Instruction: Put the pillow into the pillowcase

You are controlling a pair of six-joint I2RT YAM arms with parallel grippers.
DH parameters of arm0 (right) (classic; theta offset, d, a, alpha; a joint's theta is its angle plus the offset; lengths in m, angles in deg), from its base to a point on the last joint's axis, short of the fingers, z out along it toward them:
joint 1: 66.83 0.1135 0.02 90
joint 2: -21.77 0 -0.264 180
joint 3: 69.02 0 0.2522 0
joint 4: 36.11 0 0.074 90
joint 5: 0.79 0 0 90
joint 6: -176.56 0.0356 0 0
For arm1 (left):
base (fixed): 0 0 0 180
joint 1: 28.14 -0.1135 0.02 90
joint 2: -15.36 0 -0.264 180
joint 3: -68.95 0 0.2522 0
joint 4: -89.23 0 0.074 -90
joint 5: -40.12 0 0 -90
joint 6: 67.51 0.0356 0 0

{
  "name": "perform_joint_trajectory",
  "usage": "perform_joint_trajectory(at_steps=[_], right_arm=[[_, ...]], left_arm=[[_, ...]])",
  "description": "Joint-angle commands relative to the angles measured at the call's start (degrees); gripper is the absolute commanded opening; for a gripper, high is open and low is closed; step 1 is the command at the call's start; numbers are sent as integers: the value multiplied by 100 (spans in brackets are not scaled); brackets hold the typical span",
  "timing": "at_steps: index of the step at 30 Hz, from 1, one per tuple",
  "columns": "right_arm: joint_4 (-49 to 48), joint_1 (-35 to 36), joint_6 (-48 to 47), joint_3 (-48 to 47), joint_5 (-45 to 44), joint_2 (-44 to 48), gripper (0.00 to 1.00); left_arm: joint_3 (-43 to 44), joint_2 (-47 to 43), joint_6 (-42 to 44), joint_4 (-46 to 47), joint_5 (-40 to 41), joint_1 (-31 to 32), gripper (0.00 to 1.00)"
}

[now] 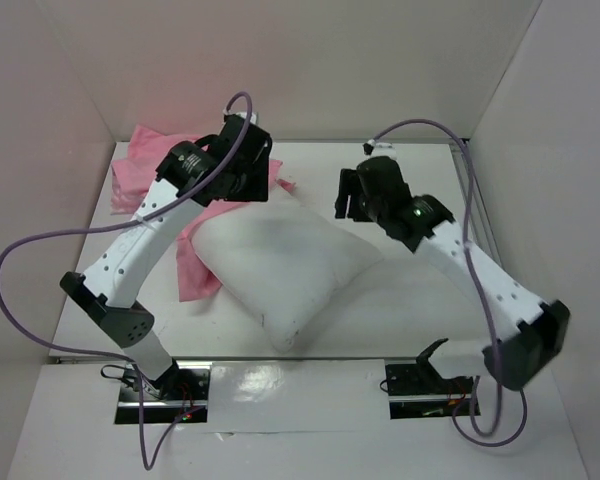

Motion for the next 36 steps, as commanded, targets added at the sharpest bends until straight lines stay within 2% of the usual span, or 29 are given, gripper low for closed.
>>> perform_joint_trajectory(at_steps=[1,2,4,5,8,9,10,12,13,14,17,18,19,20,21,22,23,25,28,31,33,36], right_arm=[[-508,-1128,8,4,1086,-804,70],[-1041,-1348,-53,153,1811,-805,67],[-1422,-2005,-54,609,2641,-805,63],[-1554,-2157,-54,716,3454,-996,62],[-1959,-2308,8,1173,4391,-1313,56],[-2204,-2169,8,1304,4785,-1315,54],[-2302,-2037,112,1532,4850,-1315,50],[-2626,-1326,297,1788,4660,-1097,45],[-2741,-1045,376,2007,4588,-1017,31],[-2864,-529,542,2096,4587,-946,28],[-2954,133,484,2037,4684,-945,25],[-2805,231,369,1914,4632,-945,26],[-2438,302,255,1790,4214,-945,33],[-2261,302,89,1598,3905,-858,49],[-2111,302,87,1535,3580,-753,77],[-1935,302,26,1534,3046,-700,85],[-1934,85,25,1473,2927,-699,89],[-1872,-171,25,1473,2856,-638,93],[-1740,-593,78,1420,2978,-883,93],[-1793,-770,131,1420,3189,-1182,93],[-1872,-840,131,1280,3243,-1488,93],[-2083,-840,131,982,3409,-1823,93]], left_arm=[[-439,-306,-391,-113,-239,17,71],[-780,-437,-444,0,-318,17,71],[-1089,-491,-558,54,-398,139,71],[-1195,-543,-620,54,-328,201,71],[-1433,-544,-682,54,-328,201,71],[-1503,-544,-682,54,-328,201,71],[-1504,-491,-682,54,-328,201,71],[-1504,-491,-734,-15,-328,201,73],[-1556,-491,-735,-16,-249,201,74],[-1556,-491,-822,-181,-196,201,74],[-1556,-430,-1111,-533,-73,201,74],[-1556,-342,-1217,-839,6,201,74],[-1556,-341,-1218,-842,6,201,74],[-1704,-341,-1218,-842,-72,201,76],[-1793,-437,-1279,-842,-73,201,77],[-1881,-551,-1280,-842,-177,201,77],[-2012,-605,-1332,-842,-335,201,79],[-2118,-605,-1332,-842,-485,201,80],[-2574,-675,-1550,-842,-661,262,84],[-2865,-580,-1903,-842,-469,517,92],[-3032,-352,-2218,-842,-162,640,100],[-3454,165,-2360,-711,304,571,100]])
